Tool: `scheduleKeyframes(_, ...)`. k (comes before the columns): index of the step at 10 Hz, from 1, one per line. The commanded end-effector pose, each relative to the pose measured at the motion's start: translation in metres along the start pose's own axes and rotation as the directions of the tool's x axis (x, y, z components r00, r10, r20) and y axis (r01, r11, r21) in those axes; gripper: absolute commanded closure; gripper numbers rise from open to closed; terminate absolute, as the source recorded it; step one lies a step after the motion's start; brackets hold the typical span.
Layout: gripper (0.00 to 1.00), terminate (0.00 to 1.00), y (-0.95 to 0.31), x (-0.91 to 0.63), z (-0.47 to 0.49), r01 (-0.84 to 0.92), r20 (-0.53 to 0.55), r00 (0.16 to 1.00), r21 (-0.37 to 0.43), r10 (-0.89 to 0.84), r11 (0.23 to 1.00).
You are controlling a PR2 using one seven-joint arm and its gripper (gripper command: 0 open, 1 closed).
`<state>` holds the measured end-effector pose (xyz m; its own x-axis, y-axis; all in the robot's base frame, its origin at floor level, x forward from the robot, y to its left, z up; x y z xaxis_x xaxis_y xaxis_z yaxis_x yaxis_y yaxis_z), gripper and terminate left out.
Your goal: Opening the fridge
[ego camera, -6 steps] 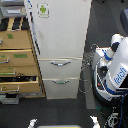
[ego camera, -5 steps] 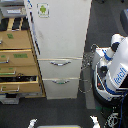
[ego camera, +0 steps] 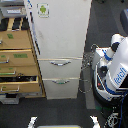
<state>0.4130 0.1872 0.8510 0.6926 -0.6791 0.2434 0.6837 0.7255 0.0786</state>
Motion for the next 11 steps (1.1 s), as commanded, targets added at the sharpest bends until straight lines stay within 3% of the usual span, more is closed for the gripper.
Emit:
scheduleKeyframes(1,0.00,0.00,0.057,0.088,0.023,-0.186,0.016,0.982,-0.063,0.188,0.980)
scheduleKeyframes(5,0.00,0.00,0.089,0.141,0.025,-0.234,-0.048,0.972,-0.099,0.230,0.967)
scheduleKeyframes(8,0.00,0.00,0.149,0.185,0.026,-0.414,-0.089,0.907,-0.007,0.412,0.910)
scheduleKeyframes(10,0.00,0.00,0.163,0.204,0.036,-0.448,-0.088,0.890,0.004,0.447,0.894)
scheduleKeyframes(11,0.00,0.00,0.197,0.232,0.040,-0.534,-0.106,0.837,0.055,0.537,0.844)
